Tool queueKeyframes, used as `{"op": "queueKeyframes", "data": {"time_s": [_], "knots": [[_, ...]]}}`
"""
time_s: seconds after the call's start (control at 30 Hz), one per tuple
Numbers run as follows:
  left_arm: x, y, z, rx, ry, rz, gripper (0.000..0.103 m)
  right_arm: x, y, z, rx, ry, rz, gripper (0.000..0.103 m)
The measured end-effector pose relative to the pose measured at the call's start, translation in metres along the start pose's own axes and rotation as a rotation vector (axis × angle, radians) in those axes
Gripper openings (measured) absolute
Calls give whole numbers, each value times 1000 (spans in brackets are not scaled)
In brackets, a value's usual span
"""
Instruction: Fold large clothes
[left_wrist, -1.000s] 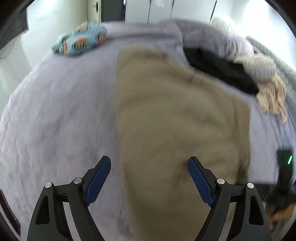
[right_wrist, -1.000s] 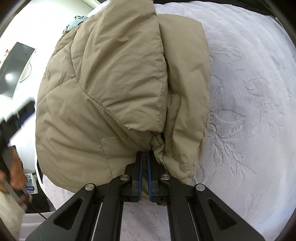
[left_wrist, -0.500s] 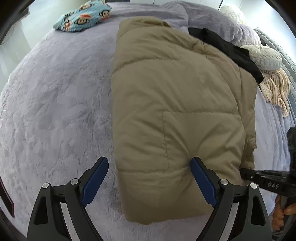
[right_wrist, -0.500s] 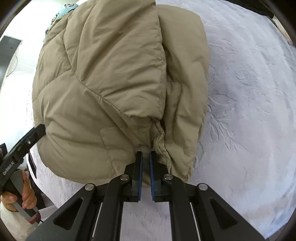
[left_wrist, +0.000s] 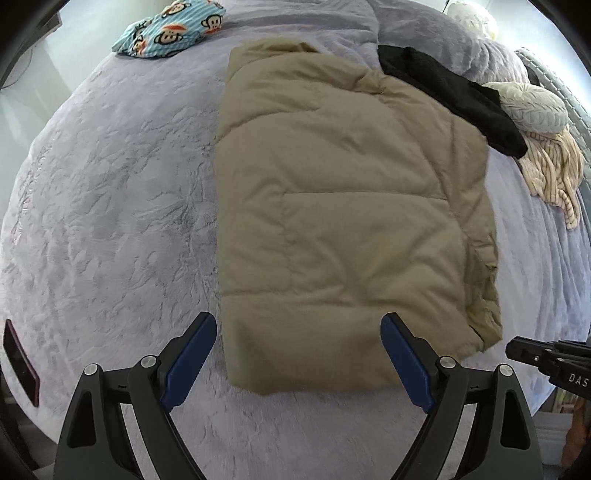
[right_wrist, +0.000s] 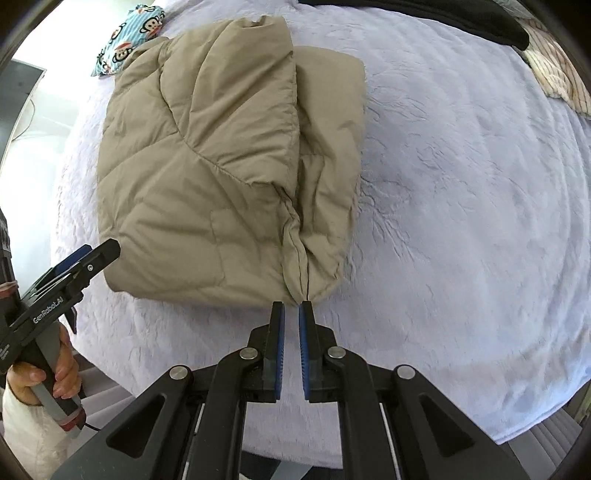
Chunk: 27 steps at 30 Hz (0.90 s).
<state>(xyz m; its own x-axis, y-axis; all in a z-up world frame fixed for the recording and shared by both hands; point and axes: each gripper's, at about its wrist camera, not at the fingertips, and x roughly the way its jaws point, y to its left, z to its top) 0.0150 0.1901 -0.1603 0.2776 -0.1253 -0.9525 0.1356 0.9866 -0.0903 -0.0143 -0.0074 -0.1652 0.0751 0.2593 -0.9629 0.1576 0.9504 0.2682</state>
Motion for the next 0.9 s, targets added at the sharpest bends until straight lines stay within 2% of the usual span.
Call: {"op": "queueKeyframes", "data": {"time_s": [0.3, 0.53, 0.77, 0.9], "knots": [[-19, 0, -2, -32, 5, 14, 91, -8, 23, 3, -32, -5, 7, 9], [-26, 8, -4, -8, 10, 20, 91, -7, 46, 2, -36, -10, 8, 9], [-8, 24, 1, -32, 26, 29, 91, 5, 46, 8, 7, -11, -9, 9], [20, 33, 2, -19, 87, 51, 91, 20, 41, 23, 76, -46, -40, 9]]}}
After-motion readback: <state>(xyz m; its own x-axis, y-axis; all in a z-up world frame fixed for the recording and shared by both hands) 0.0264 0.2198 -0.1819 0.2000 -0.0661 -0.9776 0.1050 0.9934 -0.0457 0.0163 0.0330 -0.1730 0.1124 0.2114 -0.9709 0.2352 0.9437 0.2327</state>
